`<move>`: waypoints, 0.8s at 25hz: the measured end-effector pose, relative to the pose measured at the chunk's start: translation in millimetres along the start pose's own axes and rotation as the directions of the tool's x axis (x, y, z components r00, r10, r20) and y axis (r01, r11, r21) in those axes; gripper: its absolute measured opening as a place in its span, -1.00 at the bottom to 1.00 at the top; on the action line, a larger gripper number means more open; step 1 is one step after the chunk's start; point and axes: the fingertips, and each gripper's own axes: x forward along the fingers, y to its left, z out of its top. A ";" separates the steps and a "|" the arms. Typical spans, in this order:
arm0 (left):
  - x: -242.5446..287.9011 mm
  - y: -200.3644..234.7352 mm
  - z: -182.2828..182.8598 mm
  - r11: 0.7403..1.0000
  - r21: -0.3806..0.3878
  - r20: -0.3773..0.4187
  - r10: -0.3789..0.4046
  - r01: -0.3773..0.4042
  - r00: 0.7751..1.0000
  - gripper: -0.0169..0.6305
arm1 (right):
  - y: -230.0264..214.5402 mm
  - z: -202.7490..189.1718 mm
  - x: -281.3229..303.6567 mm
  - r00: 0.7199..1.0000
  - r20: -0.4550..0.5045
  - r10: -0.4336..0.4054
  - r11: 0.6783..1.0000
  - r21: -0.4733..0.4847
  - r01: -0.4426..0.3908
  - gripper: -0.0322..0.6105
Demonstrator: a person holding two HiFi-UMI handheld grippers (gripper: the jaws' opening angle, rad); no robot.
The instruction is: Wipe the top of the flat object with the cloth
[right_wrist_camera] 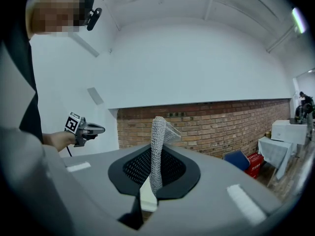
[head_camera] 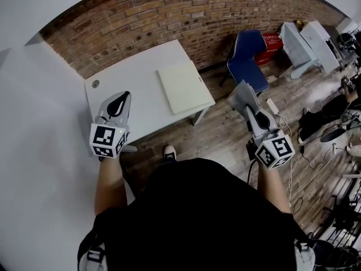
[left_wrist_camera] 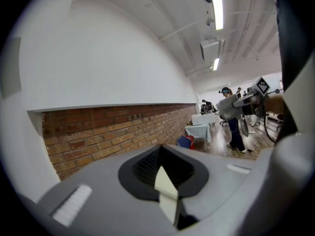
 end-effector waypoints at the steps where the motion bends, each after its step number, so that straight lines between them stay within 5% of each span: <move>1: 3.2 9.3 -1.7 1.000 0.000 0.001 0.001 -0.001 1.000 -0.94 | 1.8 2.2 8.9 1.000 -0.001 -0.001 1.000 -0.003 0.001 -0.87; 8: 29.3 69.2 -13.4 1.000 -0.003 -0.001 -0.016 0.016 1.000 -0.94 | 10.4 10.5 80.4 1.000 0.004 -0.006 1.000 -0.004 0.006 -0.87; 20: 77.7 109.1 -51.5 0.996 -0.011 -0.053 -0.090 0.089 0.995 -0.94 | 20.1 1.7 168.2 1.000 -0.023 0.012 1.000 0.016 -0.011 -0.87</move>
